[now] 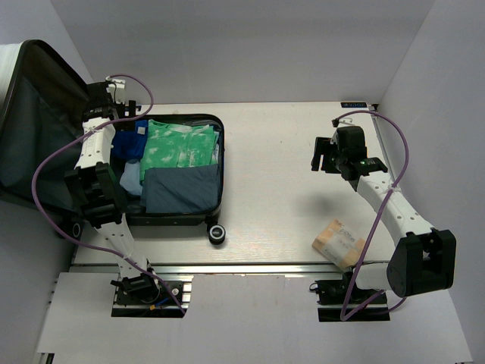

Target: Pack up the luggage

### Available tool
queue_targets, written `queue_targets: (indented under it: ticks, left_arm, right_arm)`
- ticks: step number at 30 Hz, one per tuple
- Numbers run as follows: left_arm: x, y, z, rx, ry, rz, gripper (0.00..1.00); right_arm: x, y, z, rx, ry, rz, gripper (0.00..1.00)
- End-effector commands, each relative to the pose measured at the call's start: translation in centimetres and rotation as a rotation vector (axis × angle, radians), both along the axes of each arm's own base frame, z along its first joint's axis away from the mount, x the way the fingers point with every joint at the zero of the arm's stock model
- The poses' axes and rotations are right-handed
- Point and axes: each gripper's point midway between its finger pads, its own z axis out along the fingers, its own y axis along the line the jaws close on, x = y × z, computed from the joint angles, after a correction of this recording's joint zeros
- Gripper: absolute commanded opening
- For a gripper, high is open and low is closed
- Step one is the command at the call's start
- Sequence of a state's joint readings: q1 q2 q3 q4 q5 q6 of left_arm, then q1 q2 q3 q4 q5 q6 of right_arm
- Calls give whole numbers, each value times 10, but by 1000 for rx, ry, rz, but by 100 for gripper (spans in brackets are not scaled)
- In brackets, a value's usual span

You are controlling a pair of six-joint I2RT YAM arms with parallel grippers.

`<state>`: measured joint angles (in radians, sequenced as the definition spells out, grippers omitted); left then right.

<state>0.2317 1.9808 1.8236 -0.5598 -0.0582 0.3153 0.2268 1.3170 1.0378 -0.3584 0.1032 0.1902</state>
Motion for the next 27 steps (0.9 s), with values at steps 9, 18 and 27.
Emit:
queue_targets:
  ticks: [9, 18, 27]
  left_arm:
    - [22, -15, -61, -175, 72, -32, 98]
    - [22, -19, -72, -201, 81, -36, 98]
    - [23, -39, 7, -250, -47, -70, 98]
  right_arm:
    - [-1, -8, -8, -7, 9, -61, 76]
    - [2, -8, -13, -15, 36, -66, 76]
    - [-11, -17, 16, 19, -12, -143, 79]
